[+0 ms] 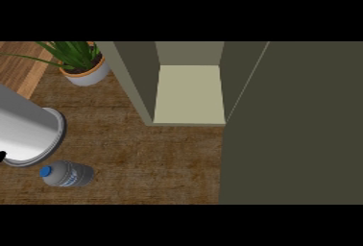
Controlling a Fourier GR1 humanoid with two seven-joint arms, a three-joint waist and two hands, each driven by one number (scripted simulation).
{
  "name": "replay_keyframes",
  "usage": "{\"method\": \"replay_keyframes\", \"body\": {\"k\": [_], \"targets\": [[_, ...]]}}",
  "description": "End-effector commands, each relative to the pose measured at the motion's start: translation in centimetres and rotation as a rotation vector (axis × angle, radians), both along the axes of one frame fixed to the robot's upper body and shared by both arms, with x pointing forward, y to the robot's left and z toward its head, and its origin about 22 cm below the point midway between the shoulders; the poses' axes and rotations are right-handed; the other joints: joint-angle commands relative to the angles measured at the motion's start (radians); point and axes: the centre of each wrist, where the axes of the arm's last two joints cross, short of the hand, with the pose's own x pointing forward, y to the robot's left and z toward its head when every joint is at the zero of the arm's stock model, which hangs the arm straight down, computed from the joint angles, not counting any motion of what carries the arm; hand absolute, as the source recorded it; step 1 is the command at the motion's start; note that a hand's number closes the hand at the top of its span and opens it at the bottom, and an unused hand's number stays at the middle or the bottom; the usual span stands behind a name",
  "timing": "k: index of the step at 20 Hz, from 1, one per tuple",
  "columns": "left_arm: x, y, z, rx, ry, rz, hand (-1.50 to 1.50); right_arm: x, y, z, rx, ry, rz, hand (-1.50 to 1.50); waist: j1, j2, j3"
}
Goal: Pick up the bottled water, place it into the cabinet and close the cabinet
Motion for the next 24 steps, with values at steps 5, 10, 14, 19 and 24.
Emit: {"method": "replay_keyframes", "body": {"k": [5, 10, 14, 19, 24], "targets": [[-3.1, 2.5, -0.5, 0.044, 0.051, 0.035, -1.50, -2.8, 0.4, 1.9, -0.009, -0.003, 0.015, -1.50, -0.004, 0.003, 0.000], [-1.8, 2.3, -1.0, 0.040, 0.081, 0.075, -1.50, -4.2, 0.6, 1.0, -0.011, 0.005, 0.004, -1.50, -0.015, 0.003, 0.000], [-4.0, 3.3, -3.4, 0.036, 0.051, 0.150, -1.50, -6.3, -0.2, 1.2, -0.006, 0.025, 0.031, -1.50, -0.020, -0.001, 0.001], [-2.2, 4.5, -7.1, 0.057, 0.092, 0.193, -1.50, -6.0, 0.4, 0.0, -0.008, 0.010, 0.020, -1.50, -0.027, 0.001, 0.000], [0.4, 3.1, -10.4, 0.075, 0.126, 0.163, -1.50, -6.0, 0.1, -0.1, -0.024, 0.021, 0.007, -1.50, -0.020, 0.004, -0.001]]}}
